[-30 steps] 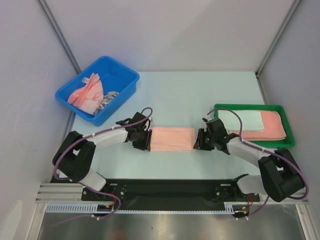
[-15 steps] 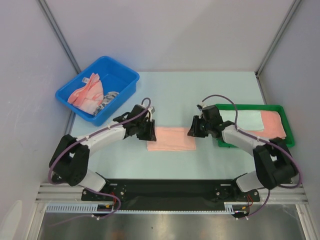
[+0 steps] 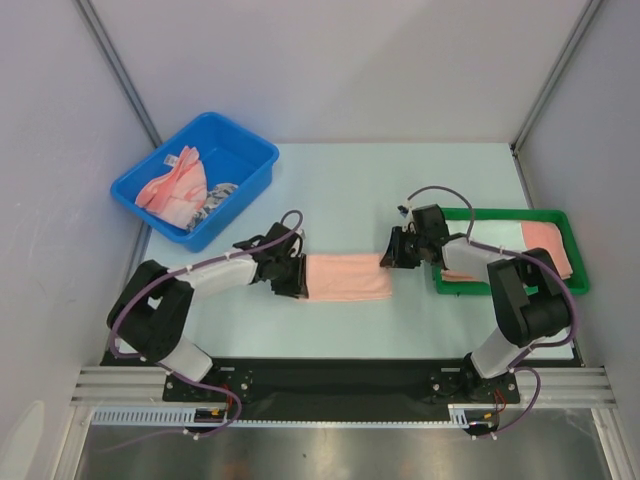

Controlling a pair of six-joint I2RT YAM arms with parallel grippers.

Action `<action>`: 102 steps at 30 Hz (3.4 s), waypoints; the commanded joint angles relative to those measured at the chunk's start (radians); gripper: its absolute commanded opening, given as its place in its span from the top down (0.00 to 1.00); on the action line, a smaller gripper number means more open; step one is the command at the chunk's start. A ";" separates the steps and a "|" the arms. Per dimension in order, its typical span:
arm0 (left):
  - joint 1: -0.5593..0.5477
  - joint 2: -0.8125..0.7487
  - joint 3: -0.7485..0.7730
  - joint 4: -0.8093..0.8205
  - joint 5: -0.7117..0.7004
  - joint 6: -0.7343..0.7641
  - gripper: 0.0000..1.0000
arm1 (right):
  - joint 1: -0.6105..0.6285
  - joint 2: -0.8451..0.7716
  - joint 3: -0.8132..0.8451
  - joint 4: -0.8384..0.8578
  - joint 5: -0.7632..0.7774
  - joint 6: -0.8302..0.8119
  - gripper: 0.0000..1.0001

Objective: Fold and stack the towels
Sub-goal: Fold the towel, then neatly place the folded towel into the bin

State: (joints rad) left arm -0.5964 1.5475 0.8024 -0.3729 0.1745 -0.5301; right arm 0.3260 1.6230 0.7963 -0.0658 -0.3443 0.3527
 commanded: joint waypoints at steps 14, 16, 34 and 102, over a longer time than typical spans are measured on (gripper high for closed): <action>0.128 0.229 0.290 -0.032 0.036 0.136 0.63 | -0.024 0.103 0.145 0.046 0.007 -0.049 0.72; 0.150 0.241 0.281 -0.014 0.033 0.139 0.63 | -0.036 0.110 0.176 0.038 0.019 -0.064 0.73; 0.173 -0.009 0.302 -0.138 0.092 0.191 0.55 | 0.007 -0.121 0.042 -0.164 0.056 -0.023 0.35; 0.251 -0.144 0.320 -0.257 0.010 0.305 0.58 | -0.676 -0.006 0.595 -0.657 0.326 -0.445 1.00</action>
State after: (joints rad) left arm -0.3550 1.4075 1.0496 -0.6102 0.1894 -0.2520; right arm -0.3206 1.5929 1.3384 -0.7357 -0.0338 -0.0616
